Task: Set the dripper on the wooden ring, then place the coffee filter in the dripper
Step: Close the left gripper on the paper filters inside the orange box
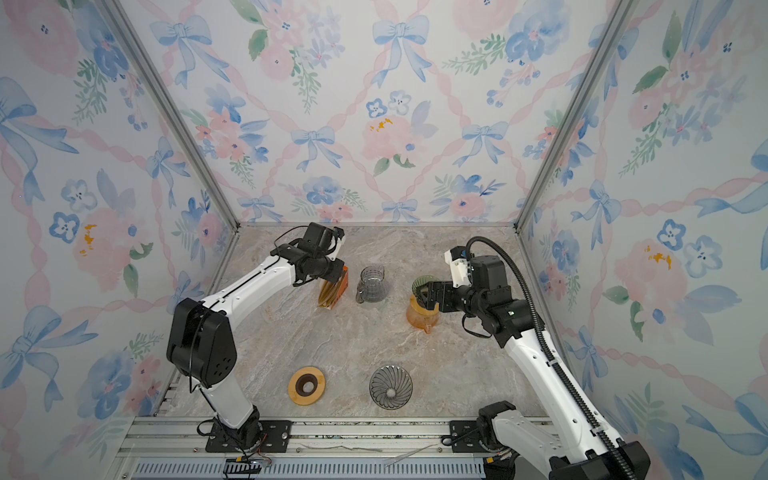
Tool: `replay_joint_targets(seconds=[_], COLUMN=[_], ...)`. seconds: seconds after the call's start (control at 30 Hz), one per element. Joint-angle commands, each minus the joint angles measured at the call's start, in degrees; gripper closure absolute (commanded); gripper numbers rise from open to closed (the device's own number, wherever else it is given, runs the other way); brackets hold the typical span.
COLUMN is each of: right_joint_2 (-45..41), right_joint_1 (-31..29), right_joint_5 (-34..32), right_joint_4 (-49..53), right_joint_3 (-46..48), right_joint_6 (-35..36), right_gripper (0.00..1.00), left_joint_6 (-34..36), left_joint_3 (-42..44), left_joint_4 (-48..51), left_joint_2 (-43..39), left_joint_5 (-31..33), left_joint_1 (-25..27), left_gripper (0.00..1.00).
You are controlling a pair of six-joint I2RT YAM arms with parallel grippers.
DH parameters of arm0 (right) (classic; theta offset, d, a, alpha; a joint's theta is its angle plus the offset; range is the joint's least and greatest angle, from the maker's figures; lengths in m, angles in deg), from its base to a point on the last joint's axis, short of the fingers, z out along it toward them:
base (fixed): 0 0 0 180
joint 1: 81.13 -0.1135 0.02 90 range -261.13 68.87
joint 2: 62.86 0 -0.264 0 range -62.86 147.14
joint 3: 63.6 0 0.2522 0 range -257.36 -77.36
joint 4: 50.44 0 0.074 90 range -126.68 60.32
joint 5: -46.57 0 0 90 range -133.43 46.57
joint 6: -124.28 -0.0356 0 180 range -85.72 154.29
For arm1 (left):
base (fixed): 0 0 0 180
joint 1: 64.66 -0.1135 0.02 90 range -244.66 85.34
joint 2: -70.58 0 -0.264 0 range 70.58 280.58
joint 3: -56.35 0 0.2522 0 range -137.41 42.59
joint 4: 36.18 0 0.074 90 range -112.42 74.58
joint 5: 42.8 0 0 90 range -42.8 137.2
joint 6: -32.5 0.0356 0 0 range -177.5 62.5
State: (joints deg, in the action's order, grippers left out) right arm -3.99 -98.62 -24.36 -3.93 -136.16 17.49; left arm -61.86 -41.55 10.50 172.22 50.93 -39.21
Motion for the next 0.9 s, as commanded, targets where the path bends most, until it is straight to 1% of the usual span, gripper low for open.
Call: replay_joint_targets(seconds=[0.0,0.27,0.5,0.7,0.87], right_joint_2=[0.3,0.6,0.7,0.5,0.6], right_joint_1=[-1.0,-1.0,-1.1,-1.1,-1.1], right_joint_5=[-0.7,-1.4,-1.2,-1.2,-1.2], right_joint_4=[1.2,1.7,1.4,1.3,1.3], right_joint_3=[-1.8,-2.3,-1.8,-1.7,-1.6], right_joint_6=[1.1,1.5,1.4,1.4,1.3], right_gripper=[0.04,0.04,0.04,0.04,0.04], left_joint_6=[1.3,1.7,1.8,1.9,2.0], left_joint_3=[-1.9,-3.5,-2.9,-3.0,-3.2], left_joint_4=[1.6,1.4,1.4,1.4,1.4], left_joint_2=[2.1,4.9,4.6,5.1,5.9], left_joint_5=[0.7,1.0,3.5,3.7,3.8], left_joint_1=[-0.3,-0.3,-0.3,-0.3,-0.3], left_gripper=[0.73,0.76,0.78,0.79,0.82])
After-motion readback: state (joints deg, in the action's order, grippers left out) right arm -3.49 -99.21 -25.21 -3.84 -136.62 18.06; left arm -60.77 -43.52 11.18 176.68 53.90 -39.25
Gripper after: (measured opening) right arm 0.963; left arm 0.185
